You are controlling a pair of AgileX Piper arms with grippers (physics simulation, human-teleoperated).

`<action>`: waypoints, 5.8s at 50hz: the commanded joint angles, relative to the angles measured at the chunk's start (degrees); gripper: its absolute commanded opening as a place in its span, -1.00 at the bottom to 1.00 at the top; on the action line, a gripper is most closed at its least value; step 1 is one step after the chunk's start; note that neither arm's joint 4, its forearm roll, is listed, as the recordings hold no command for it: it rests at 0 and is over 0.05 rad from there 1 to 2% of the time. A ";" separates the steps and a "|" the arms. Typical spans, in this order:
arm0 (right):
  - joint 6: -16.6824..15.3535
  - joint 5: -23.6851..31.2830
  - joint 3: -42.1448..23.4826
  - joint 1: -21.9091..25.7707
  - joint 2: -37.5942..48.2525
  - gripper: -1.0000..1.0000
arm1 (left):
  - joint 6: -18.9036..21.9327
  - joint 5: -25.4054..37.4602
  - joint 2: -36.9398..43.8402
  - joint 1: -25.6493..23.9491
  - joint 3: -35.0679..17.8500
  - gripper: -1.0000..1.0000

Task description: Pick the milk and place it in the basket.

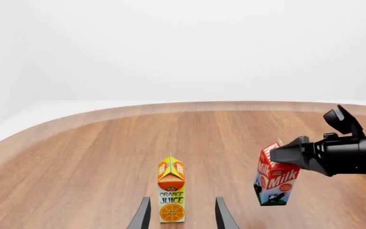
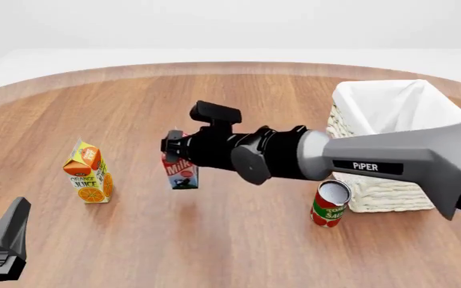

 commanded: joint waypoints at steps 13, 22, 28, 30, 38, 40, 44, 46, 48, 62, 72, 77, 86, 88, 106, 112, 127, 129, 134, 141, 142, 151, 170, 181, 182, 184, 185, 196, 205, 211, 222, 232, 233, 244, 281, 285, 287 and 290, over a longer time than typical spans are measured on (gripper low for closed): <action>2.52 -2.96 6.35 -2.68 -10.24 -1.00 | 0.00 0.00 0.00 0.00 0.00 1.00; 2.25 -3.13 8.60 -3.88 -13.77 -1.00 | 0.00 0.00 0.00 0.00 0.00 1.00; 1.86 -3.18 10.36 -5.28 -16.95 -1.00 | 0.00 0.00 0.00 0.00 0.00 1.00; 1.80 -3.16 11.08 -5.80 -18.12 -1.00 | 0.00 0.00 0.00 0.00 0.00 1.00; 1.12 -2.30 12.85 -6.95 -23.00 -1.00 | 0.00 0.00 0.00 0.00 0.00 1.00; 0.97 -2.03 13.36 -7.37 -24.18 -1.00 | 0.00 0.00 0.00 0.00 0.00 1.00; 0.19 -1.43 14.08 -8.22 -26.01 -1.00 | 0.00 0.00 0.00 0.00 0.00 1.00; -0.07 -1.02 14.27 -8.45 -27.03 -1.00 | 0.00 0.00 0.00 0.00 0.00 1.00; -0.49 -0.63 14.36 -8.83 -28.02 -1.00 | 0.00 0.00 0.00 0.00 0.00 1.00; -3.26 3.20 14.22 -11.29 -33.89 -1.00 | 0.00 0.00 0.00 0.00 0.00 1.00; -4.85 6.05 14.26 -12.82 -38.73 -1.00 | 0.00 0.00 0.00 0.00 0.00 1.00; -6.08 8.64 13.32 -13.64 -40.50 -1.00 | 0.00 0.00 0.00 0.00 0.00 1.00; -8.70 14.46 10.41 -16.20 -44.13 -1.00 | 0.00 0.00 0.00 0.00 0.00 1.00; -8.99 15.06 10.06 -16.30 -44.35 -1.00 | 0.00 0.00 0.00 0.00 0.00 1.00; -13.73 21.28 5.92 -20.69 -48.00 -1.00 | 0.00 0.00 0.00 0.00 0.00 1.00; -14.75 22.40 5.79 -22.23 -49.20 -1.00 | 0.00 0.00 0.00 0.00 0.00 1.00; -16.31 24.35 6.69 -27.98 -52.19 -1.00 | 0.00 0.00 0.00 0.00 0.00 1.00; -16.60 24.58 6.95 -28.41 -52.42 -1.00 | 0.00 0.00 0.00 0.00 0.00 1.00; -16.82 25.00 7.34 -30.03 -53.14 -1.00 | 0.00 0.00 0.00 0.00 0.00 1.00; -17.23 25.71 7.62 -31.66 -53.85 -1.00 | 0.00 0.00 0.00 0.00 0.00 1.00; -17.29 25.79 7.59 -31.81 -53.84 -1.00 | 0.00 0.00 0.00 0.00 0.00 1.00; -17.87 25.62 8.55 -35.62 -54.52 -1.00 | 0.00 0.00 0.00 0.00 0.00 1.00; -17.91 22.88 10.37 -39.77 -52.32 -1.00 | 0.00 0.00 0.00 0.00 0.00 1.00; -18.15 20.32 9.86 -41.64 -48.17 -1.00 | 0.00 0.00 0.00 0.00 0.00 1.00; -18.22 20.14 9.69 -41.92 -47.81 -1.00 | 0.00 0.00 0.00 0.00 0.00 1.00; -18.07 19.59 9.41 -42.40 -47.06 -1.00 | 0.00 0.00 0.00 0.00 0.00 1.00; -18.23 19.42 9.28 -42.68 -46.73 -1.00 | 0.00 0.00 0.00 0.00 0.00 1.00; -18.21 18.72 8.53 -44.54 -45.20 -1.00 | 0.00 0.00 0.00 0.00 0.00 1.00; -18.21 20.13 7.70 -45.34 -45.40 -1.00 | 0.00 0.00 0.00 0.00 0.00 1.00; -17.84 19.84 7.19 -45.77 -44.13 -1.00 | 0.00 0.00 0.00 0.00 0.00 1.00; -17.00 17.83 5.70 -47.02 -38.97 -1.00 | 0.00 0.00 0.00 0.00 0.00 1.00; -16.65 15.31 5.93 -48.84 -35.32 -1.00 | 0.00 0.00 0.00 0.00 0.00 1.00; -16.58 15.20 6.03 -48.89 -35.19 -1.00 | 0.00 0.00 0.00 0.00 0.00 1.00; -15.94 13.76 7.46 -49.34 -34.04 -1.00 | 0.00 0.00 0.00 0.00 0.00 1.00; -14.76 9.50 13.29 -50.01 -31.60 -1.00 | 0.00 0.00 0.00 0.00 0.00 1.00; -14.74 8.94 13.85 -50.01 -31.05 -1.00 | 0.00 0.00 0.00 0.00 0.00 1.00; -14.66 8.78 14.20 -50.02 -31.10 -1.00 | 0.00 0.00 0.00 0.00 0.00 1.00; -14.56 8.68 14.53 -50.05 -31.11 -1.00 | 0.00 0.00 0.00 0.00 0.00 1.00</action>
